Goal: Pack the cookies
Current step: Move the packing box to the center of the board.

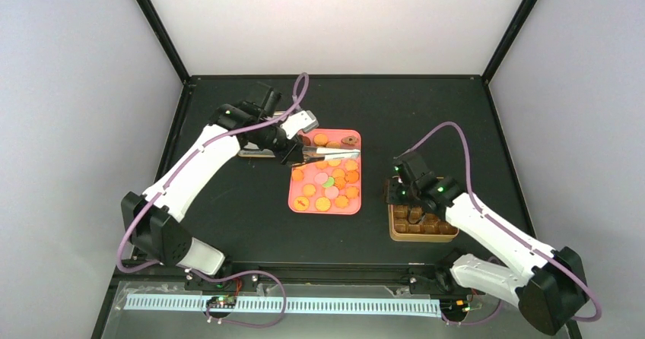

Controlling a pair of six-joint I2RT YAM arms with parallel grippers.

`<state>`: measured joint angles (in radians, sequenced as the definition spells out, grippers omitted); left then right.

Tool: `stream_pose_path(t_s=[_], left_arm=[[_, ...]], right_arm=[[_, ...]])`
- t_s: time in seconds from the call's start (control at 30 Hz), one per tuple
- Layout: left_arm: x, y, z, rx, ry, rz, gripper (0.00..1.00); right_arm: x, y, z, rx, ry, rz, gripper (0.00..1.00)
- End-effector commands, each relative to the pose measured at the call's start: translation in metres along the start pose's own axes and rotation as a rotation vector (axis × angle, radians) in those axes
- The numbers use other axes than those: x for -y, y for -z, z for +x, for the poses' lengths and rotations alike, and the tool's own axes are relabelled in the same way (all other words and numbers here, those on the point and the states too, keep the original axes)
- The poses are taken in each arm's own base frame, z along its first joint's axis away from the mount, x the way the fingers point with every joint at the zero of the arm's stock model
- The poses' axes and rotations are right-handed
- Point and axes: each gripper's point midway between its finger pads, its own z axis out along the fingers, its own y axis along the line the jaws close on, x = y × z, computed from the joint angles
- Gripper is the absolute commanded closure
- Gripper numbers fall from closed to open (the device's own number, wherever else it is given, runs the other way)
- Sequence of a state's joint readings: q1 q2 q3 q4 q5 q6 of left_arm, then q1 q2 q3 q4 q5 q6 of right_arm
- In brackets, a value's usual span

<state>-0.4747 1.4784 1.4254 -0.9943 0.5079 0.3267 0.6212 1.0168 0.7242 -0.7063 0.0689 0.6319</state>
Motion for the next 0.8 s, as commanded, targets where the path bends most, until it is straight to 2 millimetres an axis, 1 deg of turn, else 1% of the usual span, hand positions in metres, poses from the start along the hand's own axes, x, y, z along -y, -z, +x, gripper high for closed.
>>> stream_pose_path(t_s=[0.0,0.1,0.23,0.33,0.43,0.5,0.6,0.77], left_arm=[[0.010,0.029,-0.006,0.040,-0.001,0.028,0.98],[0.011,0.039,-0.004,0.044,-0.002,0.022,0.98],[0.019,0.053,-0.005,0.061,-0.023,0.034,0.99],[0.024,0.064,-0.006,0.076,-0.045,0.029,0.98],[0.026,0.074,-0.006,0.084,-0.059,0.018,0.98],[0.027,0.079,-0.006,0.082,-0.064,0.014,0.98],[0.027,0.086,-0.005,0.080,-0.062,0.007,0.98],[0.027,0.091,-0.001,0.086,-0.047,0.007,0.98]], right_arm=[[0.009,-0.019,0.002,-0.003,0.017,0.048,0.48],[0.012,-0.030,0.002,-0.018,0.030,0.085,0.52],[0.013,-0.041,0.001,-0.026,0.042,0.105,0.58],[0.013,-0.050,0.000,-0.034,0.047,0.115,0.70],[0.006,-0.058,-0.003,-0.041,0.049,0.100,0.87],[0.000,-0.062,-0.009,-0.035,0.049,0.086,0.93],[-0.007,-0.067,-0.018,-0.027,0.064,0.085,0.95],[-0.019,-0.077,-0.043,-0.003,0.111,0.102,0.96]])
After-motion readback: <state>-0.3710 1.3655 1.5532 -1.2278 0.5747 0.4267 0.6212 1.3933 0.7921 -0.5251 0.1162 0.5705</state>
